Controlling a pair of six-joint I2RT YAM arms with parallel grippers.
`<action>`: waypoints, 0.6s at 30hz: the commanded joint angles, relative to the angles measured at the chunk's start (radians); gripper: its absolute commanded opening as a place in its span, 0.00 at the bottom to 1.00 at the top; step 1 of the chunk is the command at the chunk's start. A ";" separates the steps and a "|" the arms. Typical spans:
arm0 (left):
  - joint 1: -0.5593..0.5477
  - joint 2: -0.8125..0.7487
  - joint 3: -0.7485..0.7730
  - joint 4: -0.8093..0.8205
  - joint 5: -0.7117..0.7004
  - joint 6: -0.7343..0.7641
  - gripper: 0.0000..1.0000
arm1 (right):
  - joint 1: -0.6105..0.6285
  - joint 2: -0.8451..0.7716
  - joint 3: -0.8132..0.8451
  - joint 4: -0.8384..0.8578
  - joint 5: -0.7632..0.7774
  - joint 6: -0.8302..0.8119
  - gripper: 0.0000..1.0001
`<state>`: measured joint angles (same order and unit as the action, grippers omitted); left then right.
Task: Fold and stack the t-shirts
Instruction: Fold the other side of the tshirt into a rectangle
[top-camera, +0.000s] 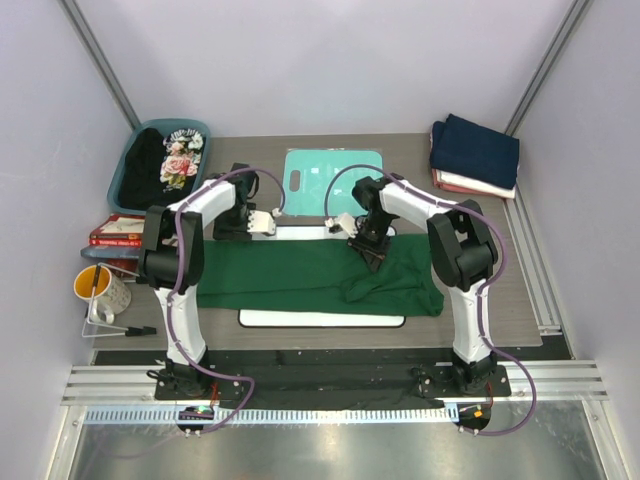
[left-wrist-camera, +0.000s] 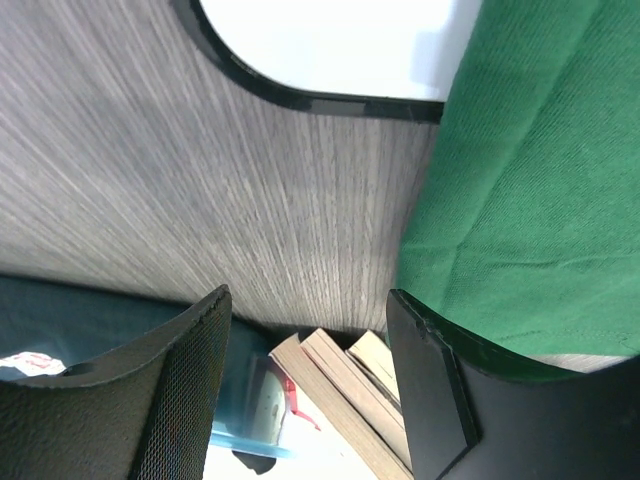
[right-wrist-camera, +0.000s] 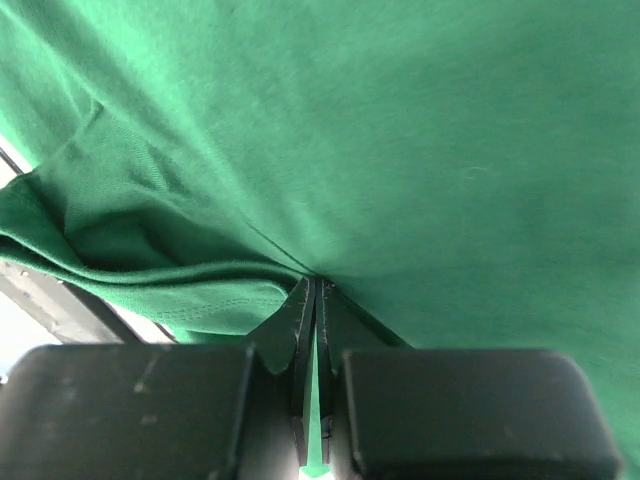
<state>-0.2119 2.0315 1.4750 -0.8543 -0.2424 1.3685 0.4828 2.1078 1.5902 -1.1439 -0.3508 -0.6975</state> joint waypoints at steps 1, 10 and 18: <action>0.003 0.006 0.038 -0.020 0.015 -0.003 0.64 | 0.007 -0.031 -0.027 -0.002 -0.005 0.013 0.08; 0.003 0.004 0.028 -0.014 0.022 -0.003 0.64 | 0.017 -0.137 -0.107 -0.057 0.013 0.015 0.08; -0.004 0.015 0.038 -0.015 0.025 0.001 0.64 | 0.054 -0.275 -0.265 -0.076 0.012 0.007 0.08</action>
<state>-0.2119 2.0377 1.4773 -0.8551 -0.2325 1.3685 0.5140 1.9236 1.3846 -1.1820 -0.3367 -0.6891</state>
